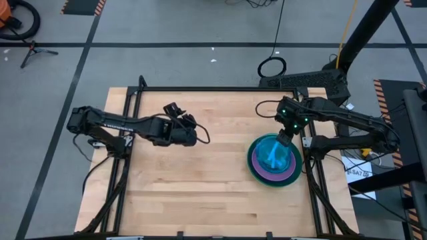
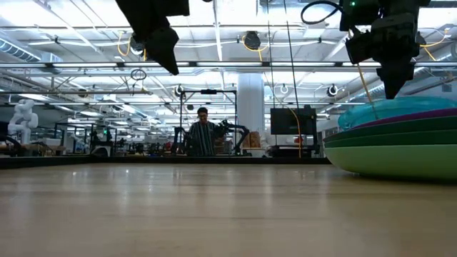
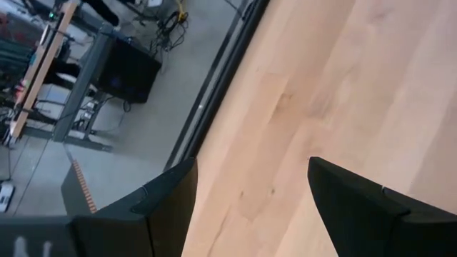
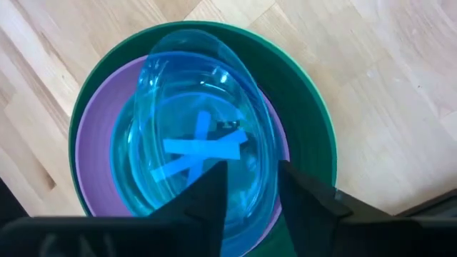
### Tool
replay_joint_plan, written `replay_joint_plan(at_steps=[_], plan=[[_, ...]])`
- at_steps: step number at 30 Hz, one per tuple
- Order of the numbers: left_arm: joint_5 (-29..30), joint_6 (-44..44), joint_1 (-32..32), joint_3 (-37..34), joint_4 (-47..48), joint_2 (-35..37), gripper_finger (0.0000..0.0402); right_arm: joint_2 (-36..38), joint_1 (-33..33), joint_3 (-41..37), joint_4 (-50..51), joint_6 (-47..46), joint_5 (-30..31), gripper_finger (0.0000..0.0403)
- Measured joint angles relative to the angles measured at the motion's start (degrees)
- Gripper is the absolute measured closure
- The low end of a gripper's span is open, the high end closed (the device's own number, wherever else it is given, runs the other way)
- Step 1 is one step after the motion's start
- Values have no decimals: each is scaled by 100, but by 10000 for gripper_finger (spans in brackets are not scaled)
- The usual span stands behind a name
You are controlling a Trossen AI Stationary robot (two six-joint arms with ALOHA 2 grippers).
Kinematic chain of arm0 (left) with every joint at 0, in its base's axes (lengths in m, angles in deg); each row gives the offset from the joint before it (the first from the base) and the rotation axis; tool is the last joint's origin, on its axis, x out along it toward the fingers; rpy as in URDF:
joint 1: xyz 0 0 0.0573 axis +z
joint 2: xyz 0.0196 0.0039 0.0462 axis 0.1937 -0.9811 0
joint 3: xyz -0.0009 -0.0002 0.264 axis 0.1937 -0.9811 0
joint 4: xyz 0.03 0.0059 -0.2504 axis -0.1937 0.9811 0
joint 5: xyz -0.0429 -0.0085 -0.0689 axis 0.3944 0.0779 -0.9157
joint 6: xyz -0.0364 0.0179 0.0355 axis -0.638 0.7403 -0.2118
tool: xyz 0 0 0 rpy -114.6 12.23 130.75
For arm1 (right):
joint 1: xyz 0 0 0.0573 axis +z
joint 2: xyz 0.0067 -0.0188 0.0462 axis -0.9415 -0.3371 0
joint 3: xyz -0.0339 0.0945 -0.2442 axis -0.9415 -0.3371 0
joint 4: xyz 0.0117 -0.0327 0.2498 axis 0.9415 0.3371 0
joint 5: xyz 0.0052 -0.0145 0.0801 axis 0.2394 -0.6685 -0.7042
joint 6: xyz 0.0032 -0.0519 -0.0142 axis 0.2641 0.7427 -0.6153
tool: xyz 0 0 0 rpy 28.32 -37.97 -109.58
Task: Stack plastic plates
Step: Stack the blue plate on top of the other blue plate
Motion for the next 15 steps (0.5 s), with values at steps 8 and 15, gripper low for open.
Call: replay_joint_plan(at_steps=[8,15], plan=[[5,1,-319,2,127,33,130,0,0,-1,309,58,6,269],[-318,631,-520,2,300,33,130,199,11,-4,-318,399,470,269]])
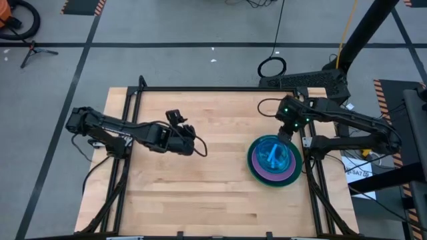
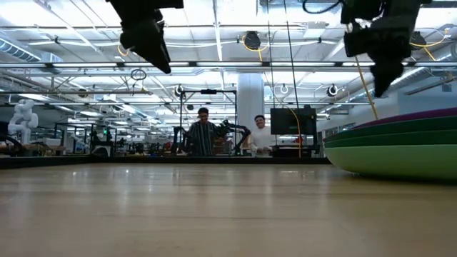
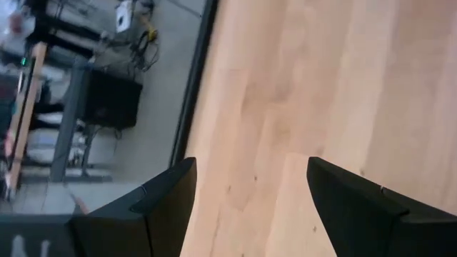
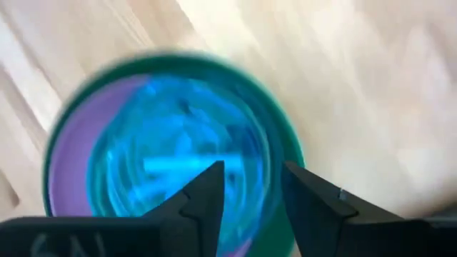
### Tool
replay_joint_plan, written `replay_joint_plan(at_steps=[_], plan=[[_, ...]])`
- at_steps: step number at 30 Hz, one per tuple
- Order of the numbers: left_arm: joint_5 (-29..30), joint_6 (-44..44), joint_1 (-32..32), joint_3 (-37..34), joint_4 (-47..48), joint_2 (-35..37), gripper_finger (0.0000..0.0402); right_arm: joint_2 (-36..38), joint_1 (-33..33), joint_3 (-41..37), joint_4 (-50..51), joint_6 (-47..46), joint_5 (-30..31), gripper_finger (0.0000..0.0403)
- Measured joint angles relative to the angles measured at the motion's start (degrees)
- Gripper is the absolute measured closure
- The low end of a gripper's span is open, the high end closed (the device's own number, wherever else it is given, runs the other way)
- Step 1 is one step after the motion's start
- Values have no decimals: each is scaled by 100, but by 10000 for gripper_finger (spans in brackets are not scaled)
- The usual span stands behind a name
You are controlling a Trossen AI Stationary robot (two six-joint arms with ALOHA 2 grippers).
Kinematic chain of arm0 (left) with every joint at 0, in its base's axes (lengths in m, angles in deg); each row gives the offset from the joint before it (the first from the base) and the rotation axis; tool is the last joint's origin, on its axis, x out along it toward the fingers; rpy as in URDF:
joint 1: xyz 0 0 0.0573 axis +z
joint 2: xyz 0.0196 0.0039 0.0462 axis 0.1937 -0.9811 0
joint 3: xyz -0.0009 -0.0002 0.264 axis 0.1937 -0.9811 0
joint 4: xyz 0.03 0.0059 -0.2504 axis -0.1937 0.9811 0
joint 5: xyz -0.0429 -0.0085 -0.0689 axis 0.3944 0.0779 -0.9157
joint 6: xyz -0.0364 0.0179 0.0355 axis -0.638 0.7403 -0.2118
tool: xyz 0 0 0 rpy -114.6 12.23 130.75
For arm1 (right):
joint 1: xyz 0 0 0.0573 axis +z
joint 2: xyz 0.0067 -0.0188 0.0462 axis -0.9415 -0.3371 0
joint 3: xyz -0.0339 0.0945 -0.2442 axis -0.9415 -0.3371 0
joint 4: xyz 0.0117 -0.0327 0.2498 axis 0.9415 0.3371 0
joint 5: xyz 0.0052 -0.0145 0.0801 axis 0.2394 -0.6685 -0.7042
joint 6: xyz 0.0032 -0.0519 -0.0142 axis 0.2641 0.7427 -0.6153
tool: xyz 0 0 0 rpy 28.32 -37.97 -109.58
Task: Stack plastic plates
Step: Stack the blue plate on top of the other blue plate
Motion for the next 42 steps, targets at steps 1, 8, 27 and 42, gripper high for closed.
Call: replay_joint_plan(at_steps=[1,8,27,42], plan=[[-39,109,-31,-12,-14,0,130,49,0,0,-197,117,-4,269],[-121,242,-160,-1012,-855,693,130,496,0,-499,-2086,1161,-338,269],[-1655,1253,143,-4696,-5088,4398,131,2102,85,-3179,-6227,2068,-1336,277],[-1955,871,964,-5759,-5318,6196,131,3877,197,-3901,-6150,2426,-917,328]])
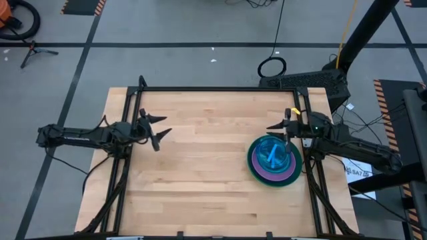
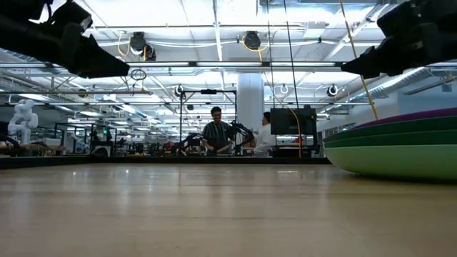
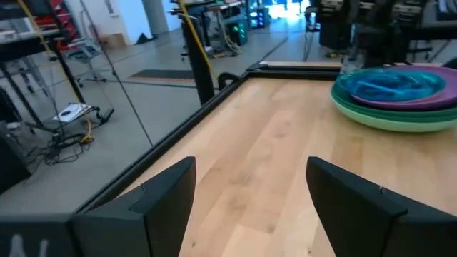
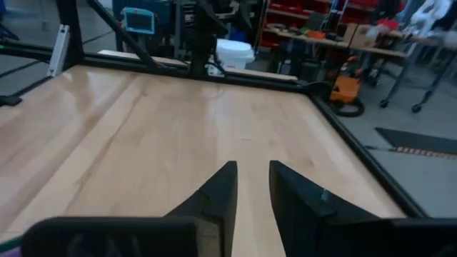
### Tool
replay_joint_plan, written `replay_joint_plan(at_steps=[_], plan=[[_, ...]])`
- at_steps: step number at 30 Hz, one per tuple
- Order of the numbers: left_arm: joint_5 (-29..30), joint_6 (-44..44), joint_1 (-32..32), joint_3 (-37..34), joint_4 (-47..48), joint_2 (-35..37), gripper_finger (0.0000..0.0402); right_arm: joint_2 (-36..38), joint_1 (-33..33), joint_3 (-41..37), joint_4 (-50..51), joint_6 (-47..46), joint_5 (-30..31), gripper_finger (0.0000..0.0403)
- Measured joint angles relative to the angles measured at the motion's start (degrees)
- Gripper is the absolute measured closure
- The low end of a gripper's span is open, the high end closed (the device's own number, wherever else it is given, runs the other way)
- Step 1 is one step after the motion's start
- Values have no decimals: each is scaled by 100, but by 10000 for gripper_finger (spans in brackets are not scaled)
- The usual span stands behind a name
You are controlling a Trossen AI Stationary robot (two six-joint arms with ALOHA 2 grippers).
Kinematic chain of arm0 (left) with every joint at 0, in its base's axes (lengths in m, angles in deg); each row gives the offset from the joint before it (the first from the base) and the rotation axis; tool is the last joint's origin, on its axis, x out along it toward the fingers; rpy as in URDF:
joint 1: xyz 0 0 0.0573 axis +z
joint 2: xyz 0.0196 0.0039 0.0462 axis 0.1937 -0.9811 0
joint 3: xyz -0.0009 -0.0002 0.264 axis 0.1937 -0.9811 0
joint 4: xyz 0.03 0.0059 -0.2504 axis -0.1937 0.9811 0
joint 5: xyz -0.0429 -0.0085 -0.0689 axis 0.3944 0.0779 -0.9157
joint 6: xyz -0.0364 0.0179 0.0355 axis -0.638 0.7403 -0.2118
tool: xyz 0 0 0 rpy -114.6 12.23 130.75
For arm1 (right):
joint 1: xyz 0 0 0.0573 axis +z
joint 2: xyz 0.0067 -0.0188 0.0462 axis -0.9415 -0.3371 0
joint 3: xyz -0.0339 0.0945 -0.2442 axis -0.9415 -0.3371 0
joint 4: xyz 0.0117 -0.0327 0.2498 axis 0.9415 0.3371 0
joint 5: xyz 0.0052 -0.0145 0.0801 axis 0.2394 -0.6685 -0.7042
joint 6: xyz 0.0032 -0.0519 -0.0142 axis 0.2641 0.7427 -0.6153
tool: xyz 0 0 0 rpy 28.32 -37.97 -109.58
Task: Stack plastic plates
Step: Stack the blue plate on top of the other blue plate
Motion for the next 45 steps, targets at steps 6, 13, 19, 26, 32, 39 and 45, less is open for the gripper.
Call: replay_joint_plan(at_steps=[6,13,19,26,32,39,45], plan=[[-4,-256,204,-313,14,340,132,653,0,-147,234,242,300,337],[-114,-305,363,-526,7,487,192,1459,0,-147,943,340,662,346],[-518,-326,512,-573,46,485,277,1583,0,-145,1292,350,927,349],[-1451,-250,669,-575,55,485,359,1598,0,-312,1209,360,1055,349],[-1839,-208,694,-601,-53,485,393,1589,0,-941,458,225,1067,349],[-2315,-463,694,-1205,-1191,454,395,1571,-5,-1013,212,475,1074,349],[-1957,-133,730,-1207,-1196,468,395,1557,-7,-1023,331,559,1057,349]])
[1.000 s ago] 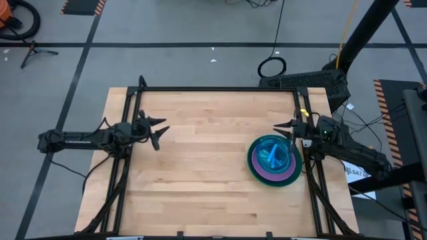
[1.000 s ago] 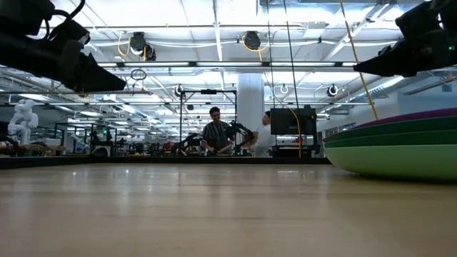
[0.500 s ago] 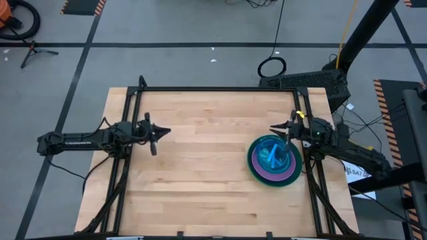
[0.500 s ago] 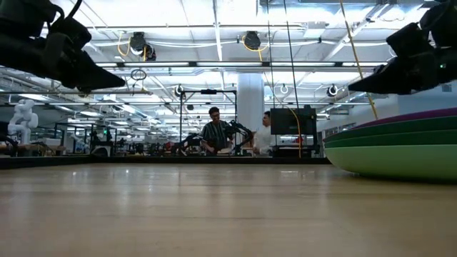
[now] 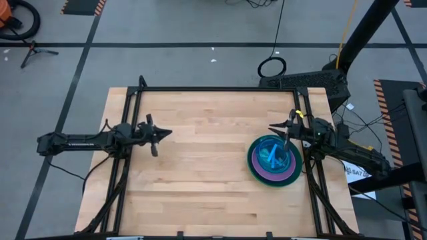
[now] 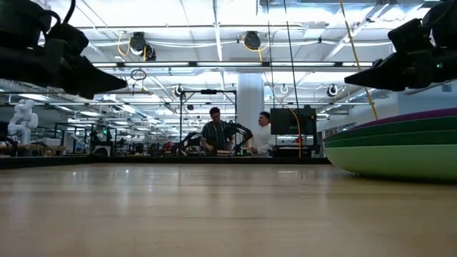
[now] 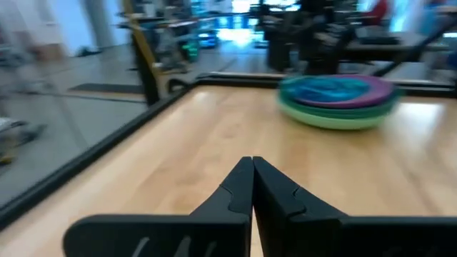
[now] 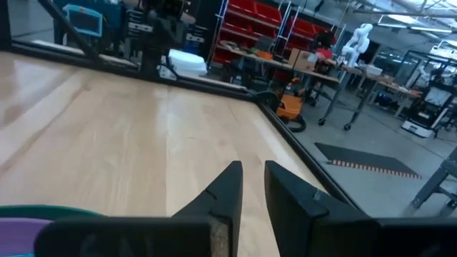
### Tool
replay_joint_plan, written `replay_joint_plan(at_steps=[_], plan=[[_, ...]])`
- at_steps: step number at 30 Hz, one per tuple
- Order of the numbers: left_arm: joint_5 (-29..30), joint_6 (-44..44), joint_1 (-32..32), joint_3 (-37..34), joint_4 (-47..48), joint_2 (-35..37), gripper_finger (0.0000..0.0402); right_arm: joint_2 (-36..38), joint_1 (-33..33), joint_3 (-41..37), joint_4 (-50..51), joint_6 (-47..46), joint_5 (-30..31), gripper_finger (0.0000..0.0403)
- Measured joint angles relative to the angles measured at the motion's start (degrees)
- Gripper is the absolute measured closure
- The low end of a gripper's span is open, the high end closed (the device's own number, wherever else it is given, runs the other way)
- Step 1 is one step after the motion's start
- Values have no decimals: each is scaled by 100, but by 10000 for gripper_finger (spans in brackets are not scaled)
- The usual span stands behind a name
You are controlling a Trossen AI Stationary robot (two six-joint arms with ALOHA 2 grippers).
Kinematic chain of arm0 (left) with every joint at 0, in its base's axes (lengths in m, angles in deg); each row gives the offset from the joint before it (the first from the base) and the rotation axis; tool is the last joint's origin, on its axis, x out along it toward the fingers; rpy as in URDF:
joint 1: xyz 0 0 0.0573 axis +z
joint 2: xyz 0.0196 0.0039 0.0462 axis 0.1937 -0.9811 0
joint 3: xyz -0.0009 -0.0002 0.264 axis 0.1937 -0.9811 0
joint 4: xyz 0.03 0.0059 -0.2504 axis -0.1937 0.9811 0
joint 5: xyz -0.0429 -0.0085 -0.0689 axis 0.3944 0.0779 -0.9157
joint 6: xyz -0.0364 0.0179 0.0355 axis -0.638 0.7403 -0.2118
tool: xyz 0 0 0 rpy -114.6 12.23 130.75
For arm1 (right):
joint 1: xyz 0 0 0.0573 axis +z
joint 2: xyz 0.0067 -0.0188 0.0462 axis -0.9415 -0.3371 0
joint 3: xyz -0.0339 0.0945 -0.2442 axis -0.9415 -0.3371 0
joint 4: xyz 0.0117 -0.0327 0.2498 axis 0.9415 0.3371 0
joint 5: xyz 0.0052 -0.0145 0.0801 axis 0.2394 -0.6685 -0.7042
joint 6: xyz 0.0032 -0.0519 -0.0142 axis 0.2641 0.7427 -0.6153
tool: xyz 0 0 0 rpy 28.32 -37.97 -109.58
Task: Stack plastic plates
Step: Stack the blue plate on top of the other blue plate
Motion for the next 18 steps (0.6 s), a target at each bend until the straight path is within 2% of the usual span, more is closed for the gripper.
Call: replay_joint_plan(at_steps=[6,9,18], plan=[[637,-27,91,0,57,2,395,-3,0,-4,26,31,342,349],[671,-41,112,0,66,2,395,-7,-2,-4,-20,-186,714,349],[676,4,110,0,85,2,395,-5,-2,-11,-184,-1385,713,349]])
